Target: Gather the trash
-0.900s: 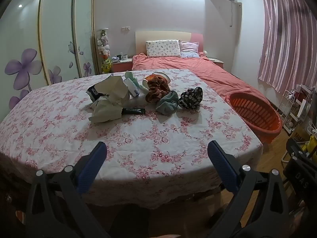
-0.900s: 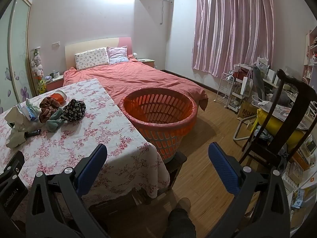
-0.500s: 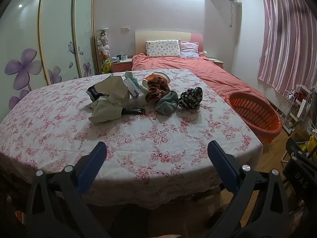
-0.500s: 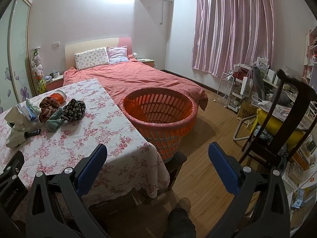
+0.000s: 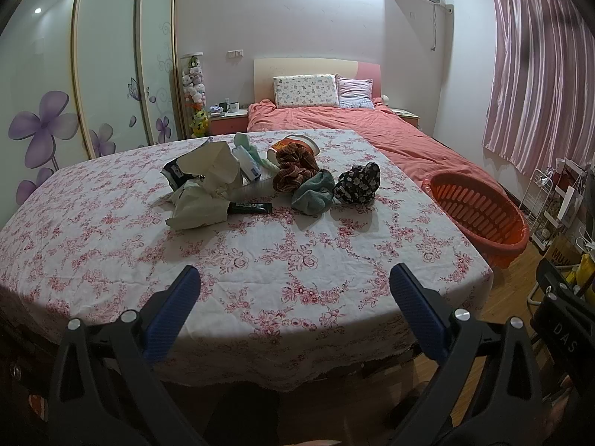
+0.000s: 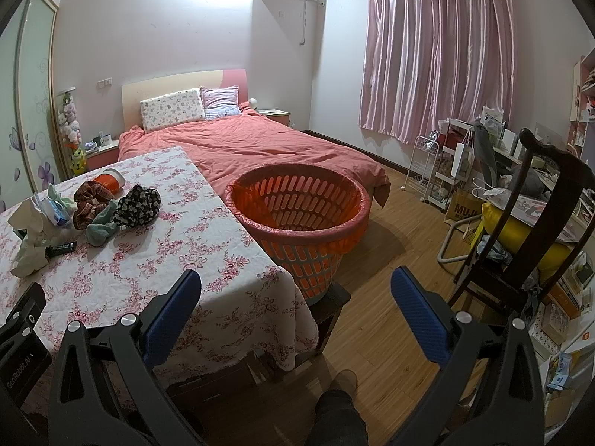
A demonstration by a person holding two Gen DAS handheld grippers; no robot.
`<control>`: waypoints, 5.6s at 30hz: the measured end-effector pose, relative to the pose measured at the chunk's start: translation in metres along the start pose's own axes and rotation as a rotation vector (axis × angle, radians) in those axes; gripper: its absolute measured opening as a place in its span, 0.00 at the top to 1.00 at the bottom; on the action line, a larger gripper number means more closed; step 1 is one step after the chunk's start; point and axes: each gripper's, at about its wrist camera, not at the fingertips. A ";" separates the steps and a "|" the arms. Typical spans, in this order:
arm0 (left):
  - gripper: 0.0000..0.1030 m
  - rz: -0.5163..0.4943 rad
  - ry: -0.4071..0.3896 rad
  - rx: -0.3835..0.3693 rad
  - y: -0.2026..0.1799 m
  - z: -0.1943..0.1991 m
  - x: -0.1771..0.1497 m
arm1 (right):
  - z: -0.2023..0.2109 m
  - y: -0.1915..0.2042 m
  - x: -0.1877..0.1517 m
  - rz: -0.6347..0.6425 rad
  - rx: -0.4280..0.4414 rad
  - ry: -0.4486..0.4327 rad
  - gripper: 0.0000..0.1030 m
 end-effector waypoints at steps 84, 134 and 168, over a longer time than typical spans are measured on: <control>0.04 0.140 0.092 0.003 0.062 -0.046 0.009 | -0.039 0.030 0.005 0.045 0.096 0.083 0.02; 0.13 0.172 0.083 0.052 0.122 -0.161 0.111 | -0.151 0.143 0.067 0.088 0.395 0.303 0.88; 0.69 0.176 -0.071 -0.108 0.144 -0.085 0.117 | -0.108 0.117 0.081 0.071 0.433 0.188 0.90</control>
Point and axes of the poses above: each gripper's, at about its wrist camera, not at the fingertips, and z roughly against the way its jaws point, y to its left, x to its top, and after that the axes turned 4 degrees about y, right-handed
